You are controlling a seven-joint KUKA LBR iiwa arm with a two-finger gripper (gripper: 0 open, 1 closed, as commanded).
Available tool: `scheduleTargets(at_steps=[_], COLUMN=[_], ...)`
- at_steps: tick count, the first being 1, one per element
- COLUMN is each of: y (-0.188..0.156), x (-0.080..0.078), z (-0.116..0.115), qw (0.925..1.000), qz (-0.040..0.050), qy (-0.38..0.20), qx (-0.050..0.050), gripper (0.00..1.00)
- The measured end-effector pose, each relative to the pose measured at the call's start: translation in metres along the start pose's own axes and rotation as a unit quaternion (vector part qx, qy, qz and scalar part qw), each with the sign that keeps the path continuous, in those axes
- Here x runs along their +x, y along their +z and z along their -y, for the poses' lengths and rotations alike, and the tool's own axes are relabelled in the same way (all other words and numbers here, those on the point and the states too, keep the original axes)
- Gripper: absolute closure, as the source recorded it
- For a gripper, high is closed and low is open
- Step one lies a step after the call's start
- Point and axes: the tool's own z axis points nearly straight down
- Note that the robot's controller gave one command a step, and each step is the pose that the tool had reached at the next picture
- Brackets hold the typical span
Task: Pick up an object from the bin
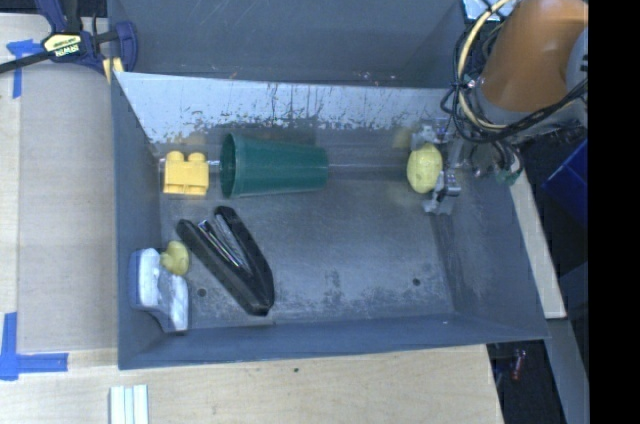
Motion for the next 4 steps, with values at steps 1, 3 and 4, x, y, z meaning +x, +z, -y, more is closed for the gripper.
scheduleTargets(at_steps=[1,3,4], y=[0.079,0.077,0.077], x=[-0.007,0.004,0.004], z=[0.041,0.029,0.027], qw=[0.999,0.9948,0.9764], qz=[-0.0009,-0.0009,-0.0009], qy=[0.044,0.102,0.216], qx=[-0.001,-0.002,-0.004], gripper=[0.0,0.0,1.0])
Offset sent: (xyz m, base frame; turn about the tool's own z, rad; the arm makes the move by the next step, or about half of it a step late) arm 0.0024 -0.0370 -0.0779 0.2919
